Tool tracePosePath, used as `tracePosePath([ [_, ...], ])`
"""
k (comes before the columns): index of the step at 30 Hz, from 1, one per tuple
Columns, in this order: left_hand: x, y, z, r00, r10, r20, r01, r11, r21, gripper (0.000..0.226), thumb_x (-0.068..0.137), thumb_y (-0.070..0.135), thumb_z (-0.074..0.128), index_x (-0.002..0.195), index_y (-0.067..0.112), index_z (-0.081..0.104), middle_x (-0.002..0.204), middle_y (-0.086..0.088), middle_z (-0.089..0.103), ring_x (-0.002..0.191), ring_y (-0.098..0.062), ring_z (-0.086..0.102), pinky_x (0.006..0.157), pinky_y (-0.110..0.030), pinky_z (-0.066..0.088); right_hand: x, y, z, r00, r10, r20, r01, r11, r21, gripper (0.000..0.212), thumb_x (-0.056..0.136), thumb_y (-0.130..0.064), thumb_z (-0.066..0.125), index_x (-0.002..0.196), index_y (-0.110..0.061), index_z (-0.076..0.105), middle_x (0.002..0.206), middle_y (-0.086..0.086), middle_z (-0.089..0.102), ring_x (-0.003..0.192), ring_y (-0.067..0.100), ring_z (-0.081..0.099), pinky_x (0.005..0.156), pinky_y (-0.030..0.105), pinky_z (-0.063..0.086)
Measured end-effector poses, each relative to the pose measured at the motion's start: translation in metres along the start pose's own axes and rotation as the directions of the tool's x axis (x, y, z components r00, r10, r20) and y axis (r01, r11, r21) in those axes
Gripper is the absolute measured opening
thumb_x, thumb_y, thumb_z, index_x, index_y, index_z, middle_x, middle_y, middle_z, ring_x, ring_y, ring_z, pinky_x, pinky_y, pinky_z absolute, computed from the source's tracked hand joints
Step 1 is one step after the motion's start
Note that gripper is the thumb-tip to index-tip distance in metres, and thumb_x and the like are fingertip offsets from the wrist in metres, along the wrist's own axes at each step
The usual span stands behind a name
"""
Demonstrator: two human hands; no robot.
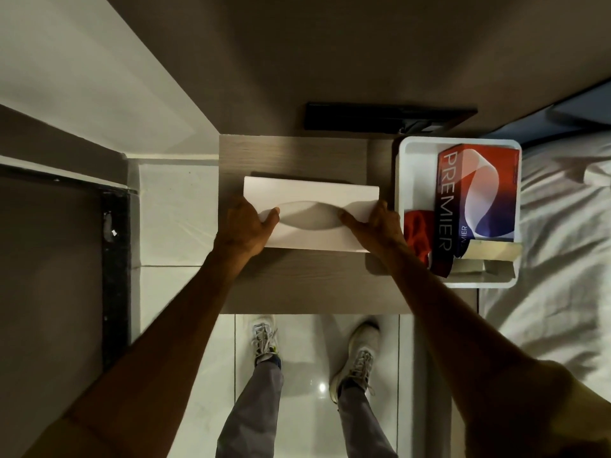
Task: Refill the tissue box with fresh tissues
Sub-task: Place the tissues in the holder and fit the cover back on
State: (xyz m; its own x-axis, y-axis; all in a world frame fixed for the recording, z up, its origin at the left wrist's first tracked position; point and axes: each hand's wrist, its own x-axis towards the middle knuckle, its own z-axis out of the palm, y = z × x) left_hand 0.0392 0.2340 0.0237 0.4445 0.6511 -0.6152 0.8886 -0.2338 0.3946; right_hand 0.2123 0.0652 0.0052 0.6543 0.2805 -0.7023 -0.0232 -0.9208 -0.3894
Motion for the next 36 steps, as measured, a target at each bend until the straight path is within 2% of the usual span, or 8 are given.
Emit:
tracePosePath([
  [10, 0.001, -0.003, 0.013, 0.992, -0.085, -0.09, 0.076, 0.992, -0.104, 0.079, 0.088, 0.056, 0.064, 0.139, -0.001, 0.044, 0.137, -0.023, 0.053, 0.126, -0.039, 0.053, 0.098, -0.043, 0.05, 0.0, -0.002, 0.008, 0.998, 0.038, -0.056, -0.032, 0.994, 0.106, 0.096, 0.074, -0.058, 0.08, 0.145, -0.006, 0.041, 0.145, 0.017, 0.044, 0.134, 0.035, 0.046, 0.111, 0.048, 0.044],
  [13, -0.003, -0.01, 0.015, 0.994, -0.073, -0.082, 0.064, 0.992, -0.111, 0.078, 0.09, 0.056, 0.061, 0.141, 0.001, 0.042, 0.138, -0.023, 0.052, 0.127, -0.039, 0.053, 0.099, -0.044, 0.049, -0.01, -0.007, 0.009, 0.996, 0.032, -0.083, -0.031, 0.999, 0.018, 0.097, 0.077, -0.062, 0.075, 0.147, -0.008, 0.037, 0.147, 0.016, 0.043, 0.135, 0.036, 0.046, 0.107, 0.054, 0.046],
  [15, -0.009, -0.015, 0.017, 0.996, -0.039, -0.085, 0.026, 0.989, -0.148, 0.073, 0.094, 0.05, 0.059, 0.146, 0.004, 0.036, 0.142, -0.022, 0.05, 0.13, -0.039, 0.051, 0.102, -0.045, 0.048, -0.023, -0.011, 0.01, 0.965, -0.121, -0.234, 0.071, 0.975, -0.212, 0.09, 0.084, -0.063, 0.067, 0.15, -0.012, 0.034, 0.151, 0.015, 0.04, 0.138, 0.035, 0.043, 0.103, 0.055, 0.05],
  [17, -0.015, -0.021, 0.018, 0.992, 0.031, -0.125, -0.056, 0.977, -0.203, 0.071, 0.097, 0.041, 0.059, 0.152, 0.009, 0.029, 0.147, -0.018, 0.047, 0.134, -0.037, 0.049, 0.106, -0.045, 0.046, -0.036, -0.02, 0.014, 0.828, -0.435, -0.353, 0.285, 0.87, -0.403, 0.064, 0.091, -0.054, 0.062, 0.141, -0.016, 0.048, 0.151, 0.015, 0.041, 0.138, 0.035, 0.042, 0.102, 0.052, 0.051],
  [19, -0.018, -0.023, 0.018, 0.977, 0.105, -0.185, -0.139, 0.974, -0.181, 0.077, 0.097, 0.034, 0.06, 0.159, 0.017, 0.017, 0.157, -0.013, 0.037, 0.14, -0.036, 0.043, 0.111, -0.049, 0.041, -0.039, -0.03, 0.024, 0.709, -0.65, -0.273, 0.471, 0.725, -0.503, 0.034, 0.092, -0.041, 0.065, 0.119, -0.02, 0.067, 0.152, 0.012, 0.042, 0.141, 0.034, 0.04, 0.108, 0.048, 0.046],
  [23, -0.02, -0.025, 0.023, 0.97, 0.174, -0.171, -0.198, 0.972, -0.13, 0.08, 0.101, 0.032, 0.054, 0.161, 0.027, 0.002, 0.157, -0.009, 0.038, 0.129, -0.033, 0.054, 0.102, -0.053, 0.049, -0.026, -0.041, 0.046, 0.793, -0.609, 0.033, 0.545, 0.683, -0.486, 0.027, 0.089, -0.036, 0.072, 0.113, -0.025, 0.073, 0.167, -0.001, 0.021, 0.155, 0.027, 0.012, 0.126, 0.047, 0.021],
  [28, -0.019, -0.033, 0.025, 0.961, 0.213, -0.178, -0.244, 0.955, -0.171, 0.075, 0.101, 0.043, 0.045, 0.161, 0.025, 0.003, 0.15, -0.01, 0.044, 0.117, -0.027, 0.058, 0.089, -0.043, 0.057, -0.005, -0.055, 0.047, 0.76, -0.636, 0.134, 0.579, 0.568, -0.585, 0.017, 0.074, -0.035, 0.086, 0.085, -0.025, 0.08, 0.164, 0.001, 0.027, 0.155, 0.033, 0.014, 0.126, 0.054, 0.016],
  [36, -0.015, -0.036, 0.029, 0.952, 0.209, -0.222, -0.241, 0.962, -0.127, 0.074, 0.102, 0.041, 0.047, 0.161, 0.024, 0.007, 0.145, -0.011, 0.051, 0.116, -0.029, 0.06, 0.093, -0.046, 0.056, 0.009, -0.053, 0.049, 0.741, -0.634, 0.22, 0.614, 0.508, -0.605, 0.049, 0.091, -0.031, 0.064, 0.137, -0.015, 0.058, 0.165, -0.003, 0.024, 0.154, 0.026, 0.014, 0.127, 0.04, 0.013],
])
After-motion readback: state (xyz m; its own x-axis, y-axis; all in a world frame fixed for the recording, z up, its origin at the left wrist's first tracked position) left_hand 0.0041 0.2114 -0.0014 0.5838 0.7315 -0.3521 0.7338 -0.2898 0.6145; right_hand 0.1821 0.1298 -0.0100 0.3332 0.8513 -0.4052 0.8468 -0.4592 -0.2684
